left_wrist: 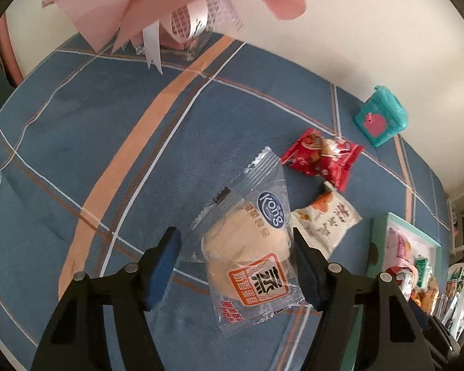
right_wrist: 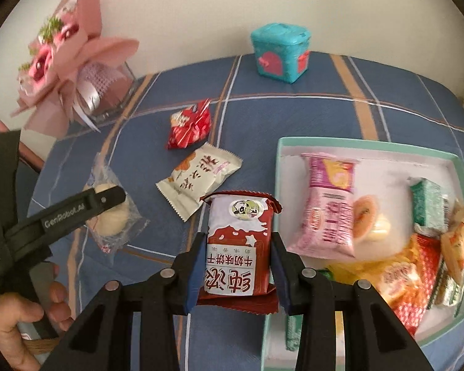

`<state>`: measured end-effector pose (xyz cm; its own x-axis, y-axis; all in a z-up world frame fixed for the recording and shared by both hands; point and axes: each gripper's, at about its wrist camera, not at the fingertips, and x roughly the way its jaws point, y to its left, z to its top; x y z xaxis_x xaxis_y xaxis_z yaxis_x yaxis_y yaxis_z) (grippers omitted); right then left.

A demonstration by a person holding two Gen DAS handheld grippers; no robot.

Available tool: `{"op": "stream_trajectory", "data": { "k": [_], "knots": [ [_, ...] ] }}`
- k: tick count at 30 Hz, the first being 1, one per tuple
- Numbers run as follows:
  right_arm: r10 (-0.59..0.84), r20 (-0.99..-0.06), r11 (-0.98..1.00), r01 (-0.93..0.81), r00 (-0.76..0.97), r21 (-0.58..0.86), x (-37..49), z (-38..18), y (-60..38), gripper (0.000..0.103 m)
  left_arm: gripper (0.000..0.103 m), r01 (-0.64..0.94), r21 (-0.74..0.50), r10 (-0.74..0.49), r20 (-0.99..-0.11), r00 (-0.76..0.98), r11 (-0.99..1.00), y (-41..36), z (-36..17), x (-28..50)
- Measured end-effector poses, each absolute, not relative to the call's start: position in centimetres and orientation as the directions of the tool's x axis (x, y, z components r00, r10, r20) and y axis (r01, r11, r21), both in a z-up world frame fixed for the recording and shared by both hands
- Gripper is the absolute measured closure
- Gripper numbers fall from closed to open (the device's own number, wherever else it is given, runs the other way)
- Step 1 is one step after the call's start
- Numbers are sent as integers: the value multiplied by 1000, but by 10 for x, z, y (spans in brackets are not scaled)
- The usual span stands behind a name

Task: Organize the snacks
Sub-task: 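Carry both packs into the tray and open both grippers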

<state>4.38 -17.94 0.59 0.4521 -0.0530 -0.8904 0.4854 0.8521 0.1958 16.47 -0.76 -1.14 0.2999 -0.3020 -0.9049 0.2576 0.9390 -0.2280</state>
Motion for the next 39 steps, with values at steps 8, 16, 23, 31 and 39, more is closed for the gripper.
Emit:
{"op": "stream_trajectory", "data": {
  "k": [8,16,23,31,39],
  "knots": [
    [-70,-861,784,561,504,265,6,25,-220,61,32,349,-214,-333,-885,326,912,-35,21,135],
    [-176,-864,683,690,472,238,-34,25,-280,61,32,553,-156,-377,-872,313,819,-111,41,85],
    [-198,-862,634,731,466,250,-52,14,-314,61,32,669,-106,-394,-871,294,736,-173,41,54],
    [-197,-885,607,761,421,228,-58,-3,-329,61,31,712,-98,-377,-893,245,696,-210,17,43],
    [-192,-887,591,771,420,237,-65,-1,-337,61,25,705,-164,-408,-892,193,690,-203,20,45]
  ]
}}
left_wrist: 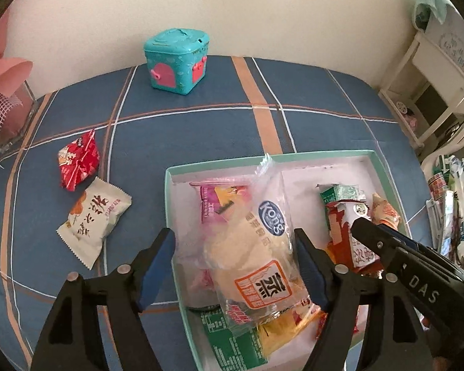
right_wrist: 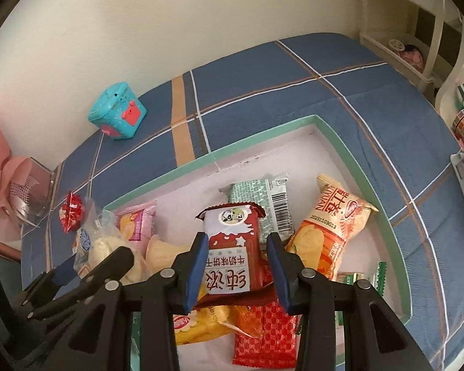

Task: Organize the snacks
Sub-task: 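Carry both packs into the tray and open both grippers, then move both grippers back toward the last two snacks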

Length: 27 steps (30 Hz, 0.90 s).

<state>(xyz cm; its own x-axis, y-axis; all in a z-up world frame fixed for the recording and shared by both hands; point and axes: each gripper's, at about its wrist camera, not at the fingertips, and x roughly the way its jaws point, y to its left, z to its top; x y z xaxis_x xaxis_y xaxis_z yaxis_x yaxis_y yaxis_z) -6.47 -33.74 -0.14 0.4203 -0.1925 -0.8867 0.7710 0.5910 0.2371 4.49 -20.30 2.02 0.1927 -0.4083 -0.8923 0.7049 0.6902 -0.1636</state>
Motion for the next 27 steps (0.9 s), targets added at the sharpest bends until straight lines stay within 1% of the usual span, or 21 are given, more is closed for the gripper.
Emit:
{"op": "stream_trajectory", "data": {
  "k": [5,9,14,21,23,24,25,26,27],
  "knots": [
    [-206,-887,604,766,414,217,-63,7,-331,56,24,695,-222,-459,-871,173,684,-184,38,45],
    [-219,-880,624,754,422,206,-62,19,-323,56,24,669,-213,-461,-860,217,712,-160,54,50],
    [-229,-872,666,723,434,185,-55,33,-304,56,24,594,-166,-409,-861,302,787,-121,61,64],
    [-222,-865,740,656,451,152,-35,41,-270,56,24,464,-114,-303,-883,358,879,-71,46,91],
    [-213,-865,764,629,454,142,-26,41,-257,52,22,418,-85,-259,-889,378,904,-56,42,101],
    [-208,-865,776,616,457,139,-22,41,-251,50,14,397,-68,-236,-890,390,915,-50,40,105],
    [-200,-865,789,599,461,137,-16,40,-243,44,7,374,-49,-210,-891,403,926,-42,38,110],
    [-192,-864,801,583,466,136,-11,40,-236,36,6,349,-30,-184,-890,418,937,-34,36,115],
    [-185,-863,811,569,471,137,-7,39,-230,34,6,332,-18,-167,-889,426,943,-28,35,118]
  ]
}}
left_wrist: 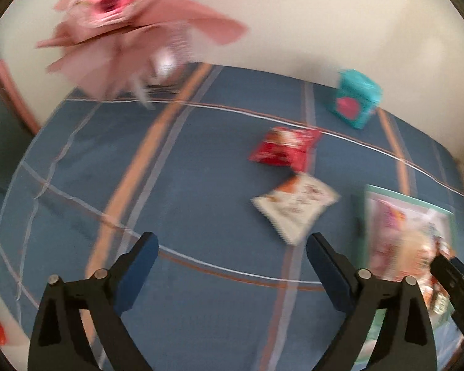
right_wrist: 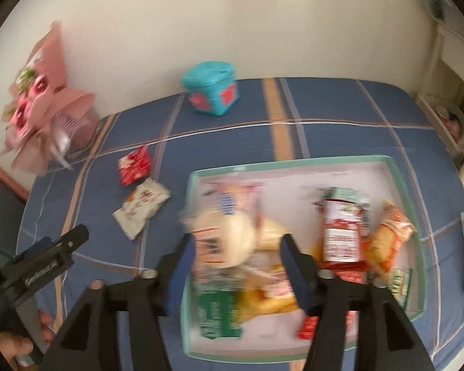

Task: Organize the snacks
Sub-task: 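Move both grippers back toward the last two snacks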

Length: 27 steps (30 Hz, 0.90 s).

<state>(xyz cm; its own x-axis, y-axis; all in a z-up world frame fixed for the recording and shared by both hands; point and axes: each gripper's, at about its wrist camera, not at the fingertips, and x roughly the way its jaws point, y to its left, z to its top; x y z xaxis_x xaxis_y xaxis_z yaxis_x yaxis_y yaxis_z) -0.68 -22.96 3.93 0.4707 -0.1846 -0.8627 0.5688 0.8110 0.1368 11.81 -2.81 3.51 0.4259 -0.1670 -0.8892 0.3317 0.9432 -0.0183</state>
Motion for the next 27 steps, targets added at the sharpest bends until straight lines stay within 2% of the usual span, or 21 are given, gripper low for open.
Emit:
{"op": "stream_trajectory", "data": {
  "k": [5,11,16,27],
  "knots": [
    [-140,-860,859,491,491,141,17,35,-195,15,3,227,7,-97,-892,442,974,9,28,138],
    [-113,-865,882,450,489,140,38,23,-168,1,2,141,35,-31,-897,441,989,42,21,154],
    [-102,-868,902,413,487,126,51,16,-148,0,2,132,43,-18,-904,428,990,51,13,160],
    [-47,-884,901,401,464,162,76,-10,-142,0,2,170,-8,-77,-911,405,985,39,-1,174]
  ]
}}
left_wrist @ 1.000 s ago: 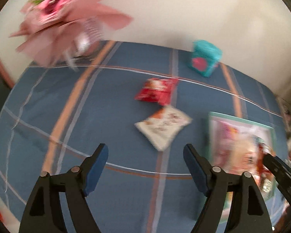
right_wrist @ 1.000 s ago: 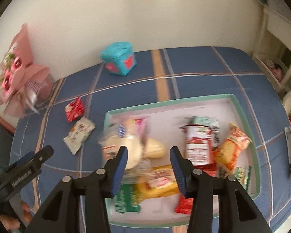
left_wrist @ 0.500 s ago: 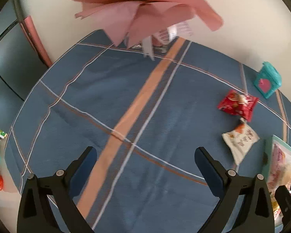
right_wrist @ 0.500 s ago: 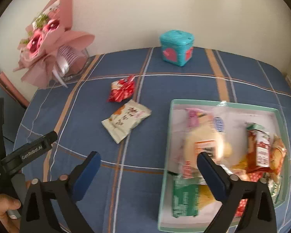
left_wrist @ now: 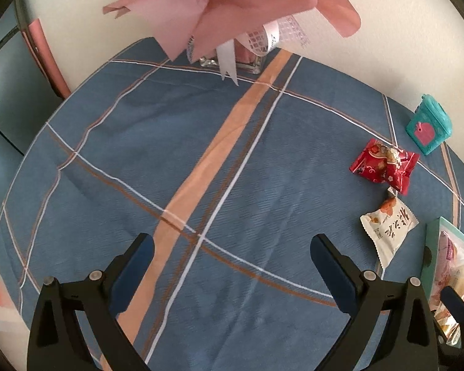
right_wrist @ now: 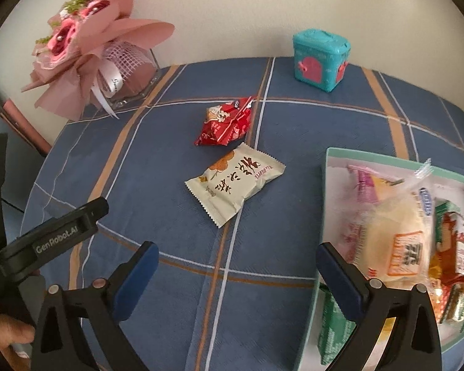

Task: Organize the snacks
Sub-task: 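Move both grippers back toward the last two snacks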

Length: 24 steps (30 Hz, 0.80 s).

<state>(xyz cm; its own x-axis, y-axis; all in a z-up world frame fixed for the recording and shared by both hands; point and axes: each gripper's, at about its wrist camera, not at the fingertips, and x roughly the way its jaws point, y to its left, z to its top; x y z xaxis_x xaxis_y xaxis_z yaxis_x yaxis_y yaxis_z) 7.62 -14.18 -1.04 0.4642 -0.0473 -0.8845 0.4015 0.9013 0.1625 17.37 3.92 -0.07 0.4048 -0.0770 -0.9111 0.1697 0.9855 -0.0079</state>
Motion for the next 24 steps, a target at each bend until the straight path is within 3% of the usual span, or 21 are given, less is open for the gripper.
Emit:
{"op": "stream_trajectory", "data": {
  "k": [10,24],
  "knots": [
    [-65,-876,892,422,478,164,103,-20,-148,1,2,211,-28,-110,-915,389,977,28,-12,192],
    [-112,-903,848,513,415,131,157,-52,-166,10,2,223,-21,-109,-913,392,975,21,-21,219]
  ]
}}
